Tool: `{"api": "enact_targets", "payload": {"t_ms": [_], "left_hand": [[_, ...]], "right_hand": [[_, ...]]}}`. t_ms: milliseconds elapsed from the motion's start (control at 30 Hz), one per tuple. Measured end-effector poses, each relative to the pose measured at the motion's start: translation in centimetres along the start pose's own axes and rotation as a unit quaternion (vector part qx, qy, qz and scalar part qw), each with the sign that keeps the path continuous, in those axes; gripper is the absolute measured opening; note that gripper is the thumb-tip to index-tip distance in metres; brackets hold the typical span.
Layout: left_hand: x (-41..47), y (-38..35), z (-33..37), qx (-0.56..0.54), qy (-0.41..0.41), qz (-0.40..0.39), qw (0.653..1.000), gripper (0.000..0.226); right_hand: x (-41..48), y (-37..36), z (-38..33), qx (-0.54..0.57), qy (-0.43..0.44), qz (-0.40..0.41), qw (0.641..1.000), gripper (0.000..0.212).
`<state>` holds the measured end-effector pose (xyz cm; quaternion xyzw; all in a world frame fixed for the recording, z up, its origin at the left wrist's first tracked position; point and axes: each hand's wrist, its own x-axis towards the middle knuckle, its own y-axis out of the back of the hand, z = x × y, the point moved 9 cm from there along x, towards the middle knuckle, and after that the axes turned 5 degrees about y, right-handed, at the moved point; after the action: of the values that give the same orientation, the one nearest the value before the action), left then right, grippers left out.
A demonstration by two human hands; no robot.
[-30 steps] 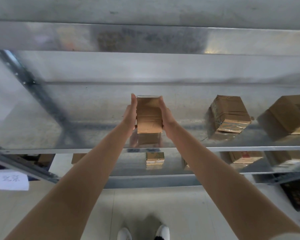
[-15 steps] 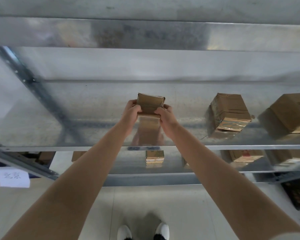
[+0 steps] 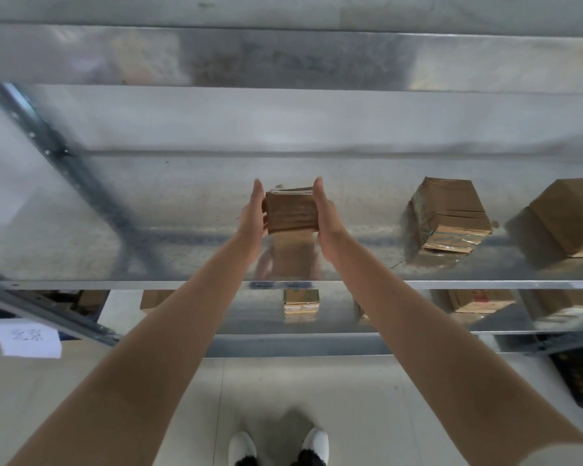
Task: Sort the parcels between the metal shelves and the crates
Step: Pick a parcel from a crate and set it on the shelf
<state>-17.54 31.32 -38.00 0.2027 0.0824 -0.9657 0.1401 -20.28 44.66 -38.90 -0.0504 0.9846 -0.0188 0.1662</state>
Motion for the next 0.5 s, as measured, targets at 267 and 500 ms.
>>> {"api": "enact_targets", "payload": {"t_ms": [267, 500], "left_hand": [[0.0, 0.0, 0.0, 0.023, 0.009, 0.042, 0.999, 0.006], [-1.4, -1.1, 0.9, 0.02, -0.044, 0.004, 0.999, 0.022]], "right_hand": [[-0.4, 1.1, 0.2, 0.06, 0.007, -0.011, 0.998, 0.03], [-1.0, 0.9, -0.9, 0.086, 0.053, -0.022, 0.995, 0.081]]}}
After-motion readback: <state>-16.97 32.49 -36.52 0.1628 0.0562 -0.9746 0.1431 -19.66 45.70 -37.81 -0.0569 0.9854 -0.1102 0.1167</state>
